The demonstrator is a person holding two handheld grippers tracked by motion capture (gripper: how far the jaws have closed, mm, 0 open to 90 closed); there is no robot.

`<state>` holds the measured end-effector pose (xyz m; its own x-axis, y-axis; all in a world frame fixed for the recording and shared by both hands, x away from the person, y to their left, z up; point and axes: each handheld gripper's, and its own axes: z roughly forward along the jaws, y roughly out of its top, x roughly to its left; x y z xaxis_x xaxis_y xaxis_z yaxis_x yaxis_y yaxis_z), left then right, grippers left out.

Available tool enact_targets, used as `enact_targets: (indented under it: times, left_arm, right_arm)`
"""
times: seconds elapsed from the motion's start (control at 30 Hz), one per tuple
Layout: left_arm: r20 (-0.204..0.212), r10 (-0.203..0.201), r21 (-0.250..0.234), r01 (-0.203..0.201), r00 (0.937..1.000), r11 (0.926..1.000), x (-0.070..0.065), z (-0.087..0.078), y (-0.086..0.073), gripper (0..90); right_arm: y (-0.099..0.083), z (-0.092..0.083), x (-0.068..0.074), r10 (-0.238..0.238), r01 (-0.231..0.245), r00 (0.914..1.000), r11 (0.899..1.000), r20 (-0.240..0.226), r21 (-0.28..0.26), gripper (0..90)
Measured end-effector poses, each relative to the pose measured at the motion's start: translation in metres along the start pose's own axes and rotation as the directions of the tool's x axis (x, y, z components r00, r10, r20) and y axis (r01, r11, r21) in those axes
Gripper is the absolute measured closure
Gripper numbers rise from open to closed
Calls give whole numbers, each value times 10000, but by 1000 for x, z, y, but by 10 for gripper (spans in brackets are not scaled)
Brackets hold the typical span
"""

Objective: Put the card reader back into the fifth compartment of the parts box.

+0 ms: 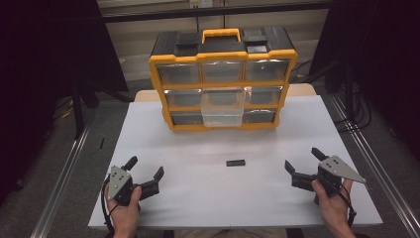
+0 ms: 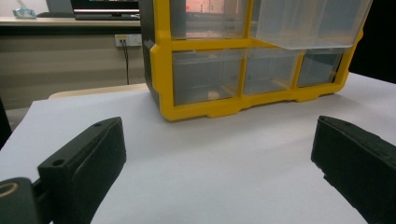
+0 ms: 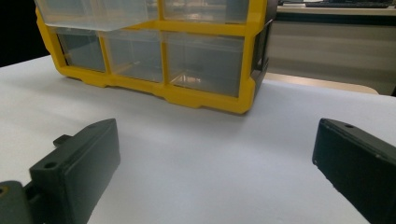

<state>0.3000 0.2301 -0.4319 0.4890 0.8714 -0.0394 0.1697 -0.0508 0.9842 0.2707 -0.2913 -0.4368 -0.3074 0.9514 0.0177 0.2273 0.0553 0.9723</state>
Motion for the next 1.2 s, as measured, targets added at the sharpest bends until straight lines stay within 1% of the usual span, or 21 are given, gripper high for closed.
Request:
enact_targets:
  times: [0.1, 0.17, 0.2, 0.33, 0.43, 0.53, 0.67, 0.77, 0.8, 0.9, 1.03, 1.07, 1.2]
  left_arm:
    - [38, -21, -18, 21, 10000, 10000, -1, 0, 0, 33]
    - [-27, 18, -7, -18, 10000, 10000, 0, 0, 0, 33]
    - [-19, 11, -8, -11, 10000, 10000, 0, 0, 0, 33]
    - [-36, 6, -5, -6, 10000, 10000, 0, -1, 0, 33]
    - [113, -68, -53, 68, 9999, 10000, -2, -1, -1, 33]
    - [166, -105, -111, 106, 9998, 9999, -2, -2, 0, 33]
    - [155, -142, -96, 143, 9998, 9999, -1, -2, -1, 33]
    - [203, -123, -3, 123, 9997, 9999, -1, -1, -1, 31]
    - [218, -122, 13, 122, 9997, 9999, -1, -1, -1, 31]
    - [282, -131, -6, 132, 9995, 9999, -2, -1, -1, 30]
    - [295, -150, -18, 150, 9995, 9999, -3, -1, -1, 30]
    - [295, -77, 26, 76, 9995, 10000, -2, -2, -1, 30]
    - [344, -126, 43, 124, 9993, 9999, -2, -1, 0, 31]
  right_arm:
    - [-1, 0, 0, -47, 48, 10000, 9999, -86, 133, 9]
    - [0, 0, 0, -61, 66, 9997, 9998, -223, 207, 13]
    - [0, 1, 0, -165, 172, 9995, 9995, -255, 275, 14]
    - [0, 3, 4, -228, 252, 9984, 9986, -524, 468, 16]
    - [1, 4, 6, -223, 270, 9971, 9976, -733, 634, 16]
    - [2, 3, 8, -445, 513, 9947, 9961, -928, 720, 13]
    - [4, 5, 9, -367, 475, 9921, 9949, -1202, 885, 14]
    - [4, 8, 9, -171, 363, 9896, 9905, -1426, 1329, 14]
    - [5, 10, 9, -143, 365, 9887, 9884, -1491, 1474, 16]
    - [7, 13, 9, -49, 335, 9848, 9862, -1734, 1622, 18]
    - [9, 16, 12, -156, 509, 9793, 9839, -2017, 1711, 19]
    - [10, 17, 13, -120, 494, 9775, 9837, -2107, 1731, 19]
    - [14, 20, 15, -322, 767, 9706, 9807, -2384, 1799, 18]
